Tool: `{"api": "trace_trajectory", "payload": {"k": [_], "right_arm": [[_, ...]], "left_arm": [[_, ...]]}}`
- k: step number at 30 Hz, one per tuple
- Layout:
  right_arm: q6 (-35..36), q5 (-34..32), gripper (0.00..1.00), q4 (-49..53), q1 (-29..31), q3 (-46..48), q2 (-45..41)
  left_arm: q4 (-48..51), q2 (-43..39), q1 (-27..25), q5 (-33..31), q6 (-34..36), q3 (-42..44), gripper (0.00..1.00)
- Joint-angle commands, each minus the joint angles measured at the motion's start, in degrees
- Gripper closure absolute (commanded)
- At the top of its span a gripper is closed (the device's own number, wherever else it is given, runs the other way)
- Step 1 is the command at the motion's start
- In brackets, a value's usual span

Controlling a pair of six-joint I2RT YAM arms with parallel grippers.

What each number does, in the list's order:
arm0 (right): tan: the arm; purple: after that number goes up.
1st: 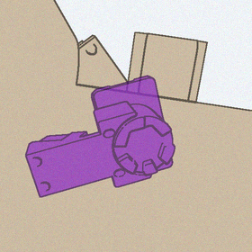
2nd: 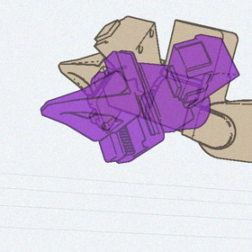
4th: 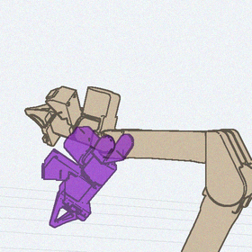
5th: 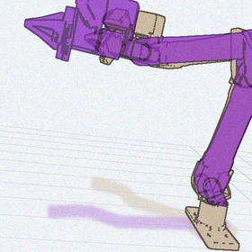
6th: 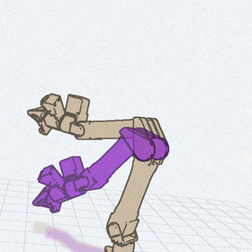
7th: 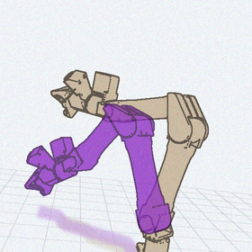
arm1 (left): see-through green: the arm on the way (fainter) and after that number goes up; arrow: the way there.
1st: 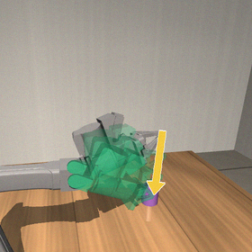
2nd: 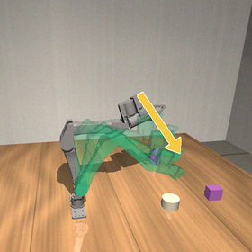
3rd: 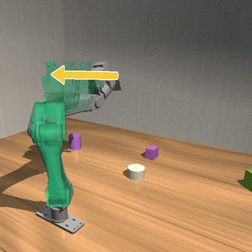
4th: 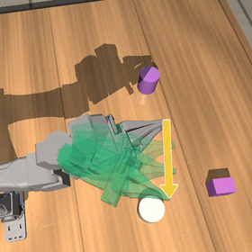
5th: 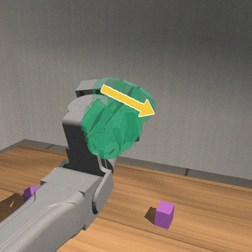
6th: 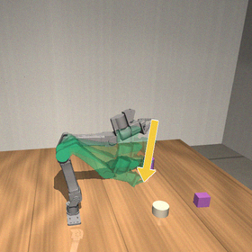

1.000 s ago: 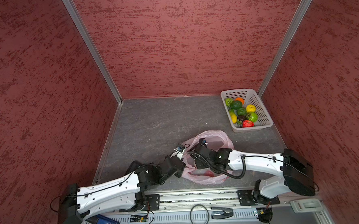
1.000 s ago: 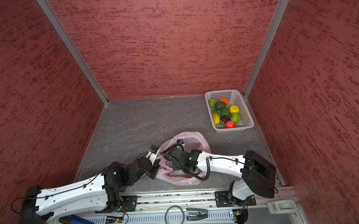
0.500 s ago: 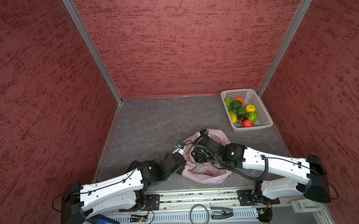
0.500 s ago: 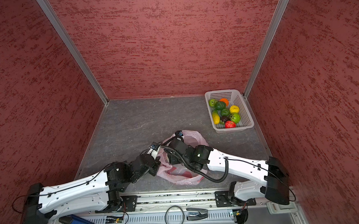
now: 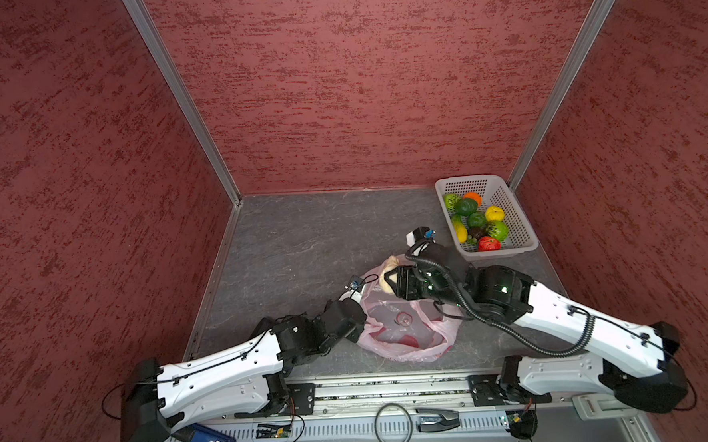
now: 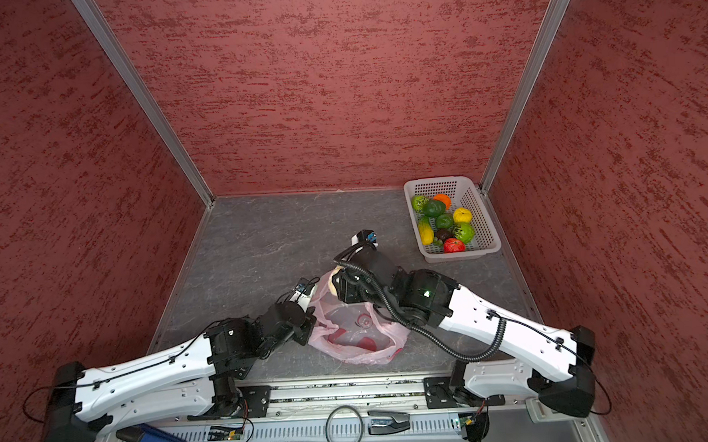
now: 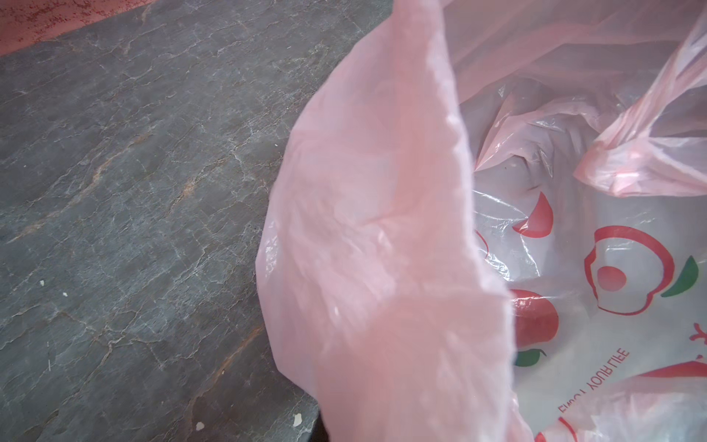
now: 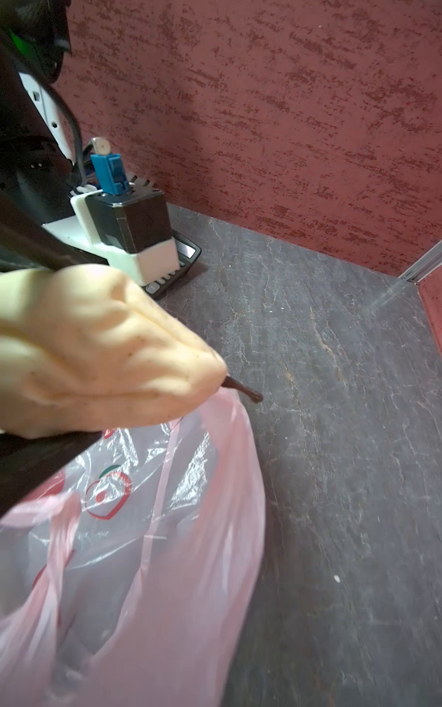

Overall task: Untie the knot of the plastic bag and take out the fruit
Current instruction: 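Lift the pear out with the right gripper and carry it to the basket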

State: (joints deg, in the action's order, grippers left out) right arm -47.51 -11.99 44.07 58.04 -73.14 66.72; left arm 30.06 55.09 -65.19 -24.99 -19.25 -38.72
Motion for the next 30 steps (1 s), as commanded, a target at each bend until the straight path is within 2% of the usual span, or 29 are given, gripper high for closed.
{"api": "trace_trajectory", "payload": {"k": [1,8,15,22,30], "right_arm": [[2.50,-0.40,0.57,2.19,-6.47,-0.64,-3.30],[8.13,9.08,0.57,-4.28,-29.60,6.83,-7.74],[12.22,14.58,0.57,-13.83,-46.99,11.26,-3.68],[15.25,16.65,0.57,-21.09,-57.13,9.19,5.72],[14.55,16.65,0.57,-29.10,-62.50,7.27,16.23]], "left_arm": [[0.82,-0.77,0.33,-0.85,-0.42,-0.74,1.00],[0.37,-1.90,0.33,-3.17,-1.50,0.15,1.00],[0.39,-2.57,0.39,-7.39,-1.91,-0.09,1.00],[-5.91,-6.02,0.41,-14.02,2.08,2.50,1.00],[-12.12,-8.62,0.33,-15.56,4.34,6.62,1.00]]}}
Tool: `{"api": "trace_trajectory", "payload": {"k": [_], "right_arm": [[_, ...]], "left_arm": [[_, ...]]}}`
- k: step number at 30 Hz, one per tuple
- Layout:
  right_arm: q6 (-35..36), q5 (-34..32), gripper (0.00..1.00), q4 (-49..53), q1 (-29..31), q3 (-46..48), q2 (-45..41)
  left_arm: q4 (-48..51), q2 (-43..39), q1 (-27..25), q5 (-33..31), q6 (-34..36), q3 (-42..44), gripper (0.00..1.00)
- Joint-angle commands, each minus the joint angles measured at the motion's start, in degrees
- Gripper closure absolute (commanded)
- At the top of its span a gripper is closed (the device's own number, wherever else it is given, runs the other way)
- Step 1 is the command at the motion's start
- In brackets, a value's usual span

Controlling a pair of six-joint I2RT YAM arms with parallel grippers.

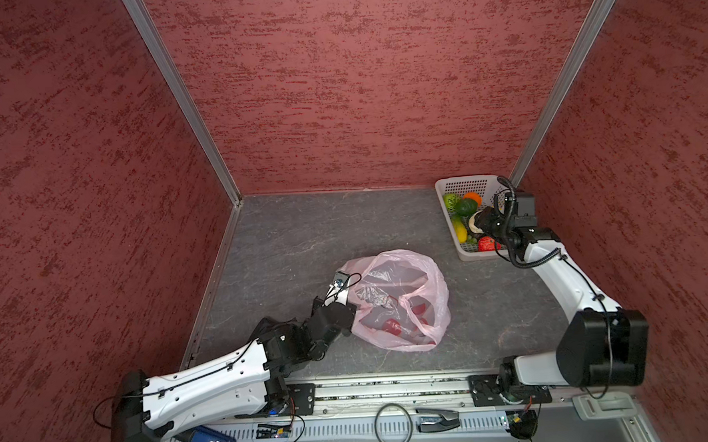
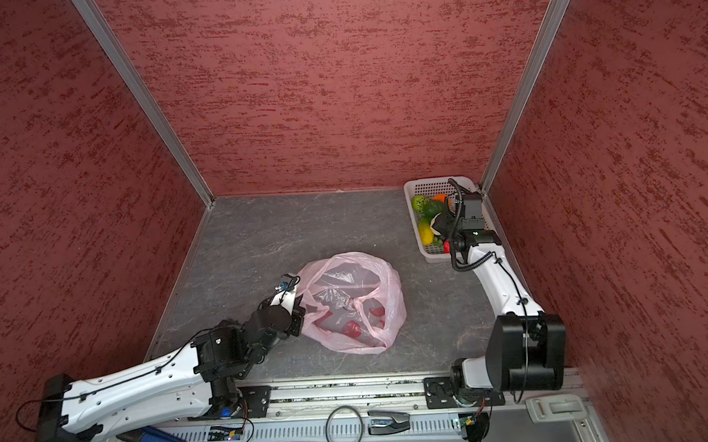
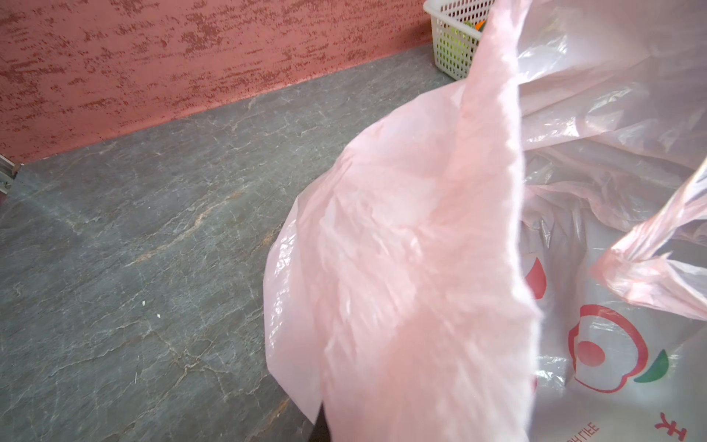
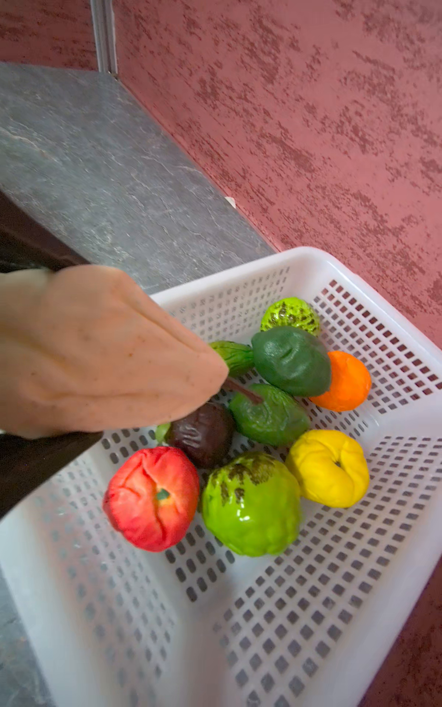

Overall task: Untie the knot of the plastic bag and take out the fruit
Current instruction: 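Lift the pear out with the right gripper and carry it to the basket, then open the right gripper to drop the pear into the basket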

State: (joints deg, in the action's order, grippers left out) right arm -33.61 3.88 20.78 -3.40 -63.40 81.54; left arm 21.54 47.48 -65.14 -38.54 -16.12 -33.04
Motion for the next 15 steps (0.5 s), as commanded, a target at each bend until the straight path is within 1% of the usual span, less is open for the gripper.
{"api": "trace_trajectory", "payload": {"k": [1,6,8,13,15], "right_arm": [[0.65,0.93,0.57,-6.67,-1.45,-2.82,4.00],[1.13,0.44,0.57,-8.02,-2.34,-5.75,11.42],[1.28,0.14,0.55,-8.40,-2.34,-6.64,13.77],[1.44,-0.88,0.36,-8.59,-2.33,-7.62,16.11],[1.39,-1.38,0.31,-8.35,-2.32,-7.75,16.02]], "left_arm": [[-3.80,-1.37,0.28,-2.19,1.02,1.48,1.00],[-3.82,-2.59,0.28,-2.76,0.18,2.90,1.00],[-3.49,-2.84,0.28,-2.87,-0.05,3.07,1.00],[-3.55,-3.45,0.28,-3.21,-0.22,3.44,1.00],[-3.87,-3.65,0.28,-3.32,-0.36,3.81,1.00]]}}
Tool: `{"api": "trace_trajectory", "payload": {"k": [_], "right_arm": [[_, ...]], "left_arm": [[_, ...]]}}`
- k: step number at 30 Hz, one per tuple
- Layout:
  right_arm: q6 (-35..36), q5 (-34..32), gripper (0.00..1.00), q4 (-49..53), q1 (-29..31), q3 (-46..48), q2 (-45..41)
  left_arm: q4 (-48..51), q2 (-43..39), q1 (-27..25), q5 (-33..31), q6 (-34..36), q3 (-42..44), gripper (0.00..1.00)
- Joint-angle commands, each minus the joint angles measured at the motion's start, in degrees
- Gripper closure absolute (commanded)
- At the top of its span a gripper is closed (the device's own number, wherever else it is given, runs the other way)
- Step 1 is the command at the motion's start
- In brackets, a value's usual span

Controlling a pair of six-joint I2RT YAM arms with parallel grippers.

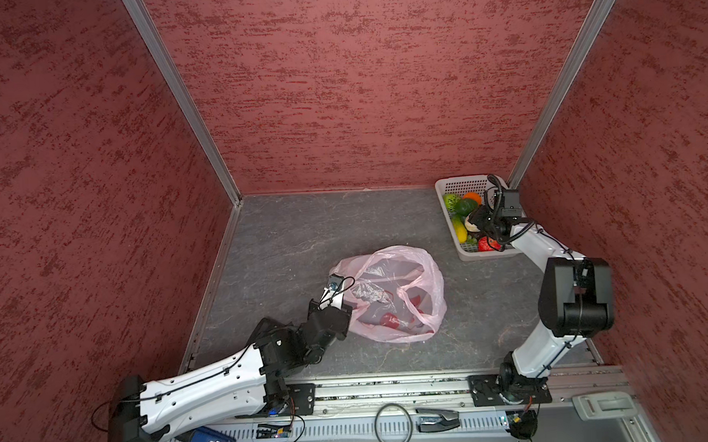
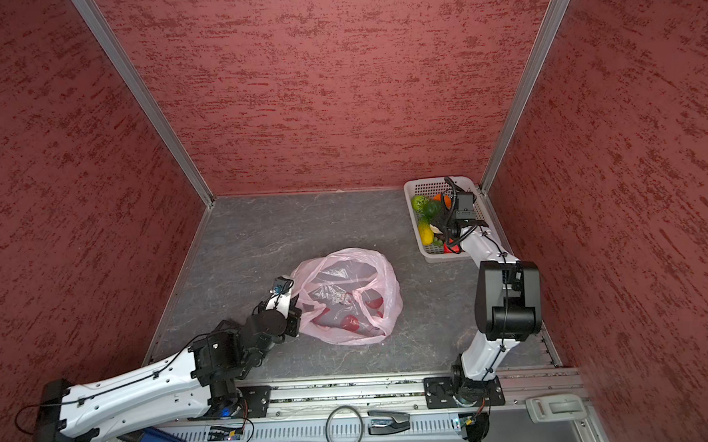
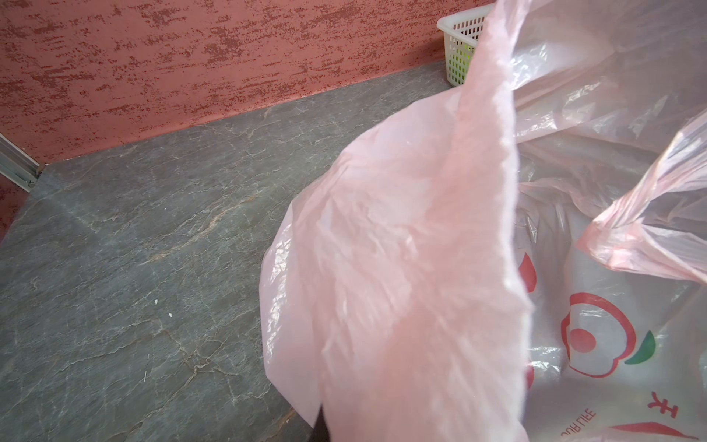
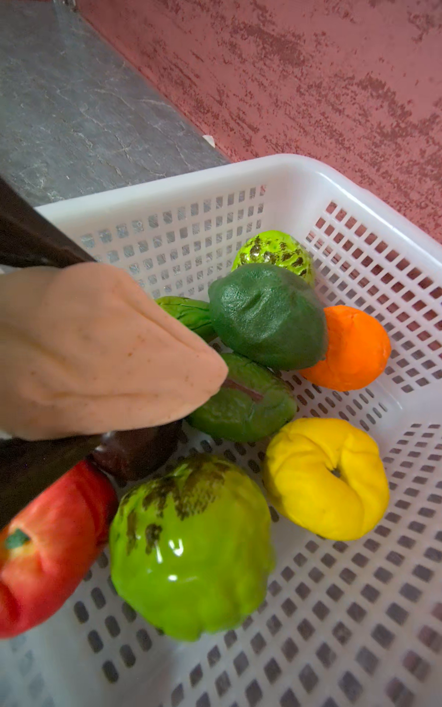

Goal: Untie the knot of the plastic bag and take out the fruit

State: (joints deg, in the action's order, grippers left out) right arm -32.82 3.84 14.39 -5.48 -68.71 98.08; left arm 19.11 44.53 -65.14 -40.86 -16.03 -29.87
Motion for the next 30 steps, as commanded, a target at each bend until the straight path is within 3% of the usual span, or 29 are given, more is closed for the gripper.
{"api": "trace_trajectory", "payload": {"k": [1,9,18,24,30], "right_arm": [[0.63,-1.37,0.29,-1.89,-0.27,-2.41,-0.90],[2.51,-0.41,0.21,0.85,-0.21,-2.73,-3.80],[1.67,2.69,0.21,4.63,2.09,4.94,-17.32],[-0.43,4.33,0.21,9.30,5.88,13.52,-29.11],[-4.16,4.16,0.21,15.35,11.17,21.36,-41.04]], "left_arm": [[-1.54,-0.72,0.28,-0.99,-0.66,0.76,1.00],[-1.67,-0.10,0.86,-2.02,-2.38,1.18,1.00],[-5.70,3.02,4.87,-1.58,-2.82,1.28,1.00],[-13.20,7.42,12.15,4.31,-0.27,1.29,1.00],[-21.38,15.88,21.13,14.55,3.58,-1.74,1.00]]}}
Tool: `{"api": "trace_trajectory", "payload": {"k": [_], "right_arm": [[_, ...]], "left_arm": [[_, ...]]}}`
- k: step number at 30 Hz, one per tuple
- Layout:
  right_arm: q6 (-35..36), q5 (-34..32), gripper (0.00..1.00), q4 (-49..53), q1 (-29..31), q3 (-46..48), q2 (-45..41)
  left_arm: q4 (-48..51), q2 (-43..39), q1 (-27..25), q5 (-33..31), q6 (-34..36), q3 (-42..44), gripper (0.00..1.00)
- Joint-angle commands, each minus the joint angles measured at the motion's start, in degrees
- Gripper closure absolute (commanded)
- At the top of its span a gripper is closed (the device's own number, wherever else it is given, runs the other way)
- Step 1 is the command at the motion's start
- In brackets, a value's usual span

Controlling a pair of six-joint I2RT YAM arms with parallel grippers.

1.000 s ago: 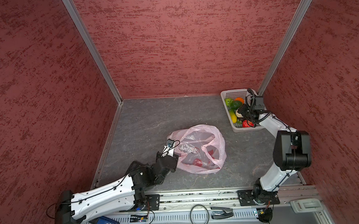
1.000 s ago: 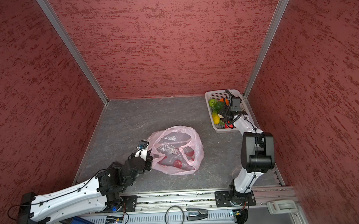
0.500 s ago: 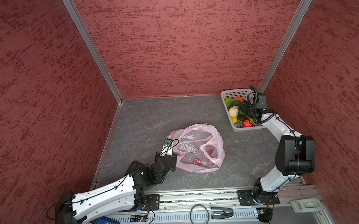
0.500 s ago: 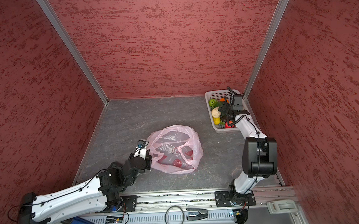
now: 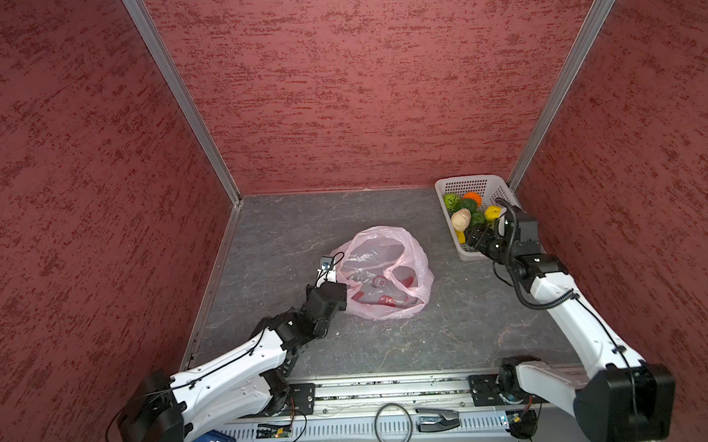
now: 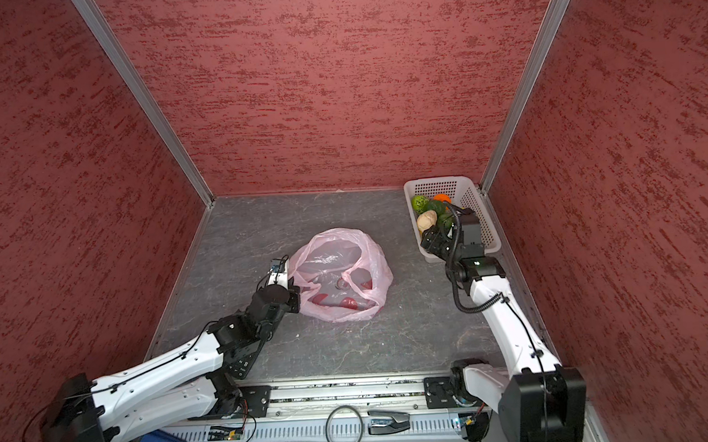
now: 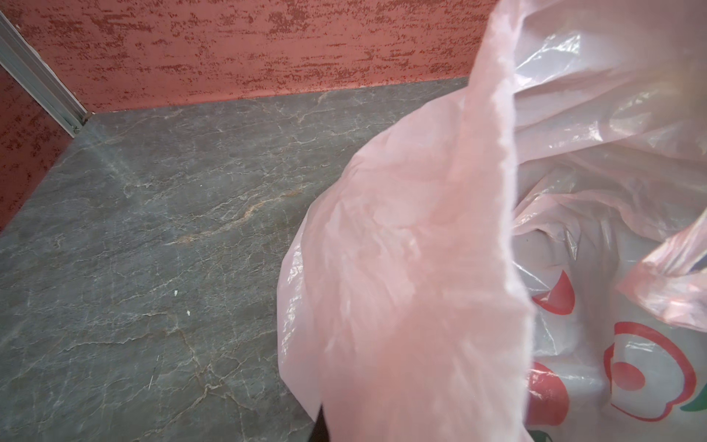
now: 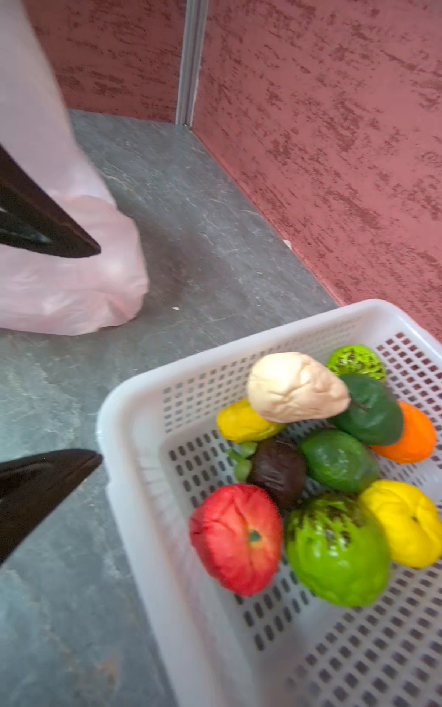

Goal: Untie the knot of the plastic bag and take out the fruit

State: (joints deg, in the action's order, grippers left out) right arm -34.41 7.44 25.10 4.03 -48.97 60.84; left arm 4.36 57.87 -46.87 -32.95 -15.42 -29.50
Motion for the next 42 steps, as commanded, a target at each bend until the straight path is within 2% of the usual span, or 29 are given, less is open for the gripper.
{"api": "trace_trajectory", "payload": {"k": [1,8,14,15,18,20,24,26,31,34,38,42], "right_arm": [[-3.29,0.43,0.21,5.62,2.54,2.79,-5.67],[-5.93,-0.66,0.21,11.07,5.48,6.00,-13.34],[-5.78,-0.67,0.21,11.83,5.80,5.04,-13.93],[-5.67,-0.67,0.21,11.87,5.79,4.61,-13.70],[-5.04,-0.67,0.20,11.93,5.84,3.78,-13.13],[-4.55,-0.83,0.20,11.91,5.84,3.59,-12.69],[-3.61,-0.94,0.19,11.21,5.88,3.67,-12.02],[-3.10,-1.03,0.18,10.60,5.90,3.90,-11.63],[0.32,-1.63,0.13,8.20,5.89,4.41,-10.18],[4.39,-2.11,0.04,5.55,5.88,4.94,-9.62],[10.35,-4.27,0.02,2.35,5.81,4.95,-8.02],[16.17,-5.61,0.01,-1.68,5.80,5.16,-5.12]], "left_arm": [[-8.22,4.45,4.55,9.49,3.87,-2.92,1.00],[-14.73,16.78,14.01,23.18,6.98,-9.03,1.00],[-14.88,21.13,16.26,27.98,7.41,-11.36,1.00],[-14.68,21.23,16.31,28.35,7.27,-11.53,0.93],[-13.77,19.85,16.42,28.95,6.42,-11.35,0.56],[-13.44,17.89,16.40,29.96,5.99,-10.46,0.39],[-11.22,12.18,15.77,31.90,4.50,-8.49,0.11],[-9.07,8.80,14.75,31.94,4.17,-7.75,0.02],[-1.49,-0.81,11.28,30.25,2.68,-6.16,0.00],[3.94,-6.60,10.14,27.72,1.24,-5.36,0.00],[11.82,-13.28,10.63,23.34,0.25,-4.70,0.01],[17.44,-17.03,13.32,21.39,1.31,-3.38,0.00]]}}
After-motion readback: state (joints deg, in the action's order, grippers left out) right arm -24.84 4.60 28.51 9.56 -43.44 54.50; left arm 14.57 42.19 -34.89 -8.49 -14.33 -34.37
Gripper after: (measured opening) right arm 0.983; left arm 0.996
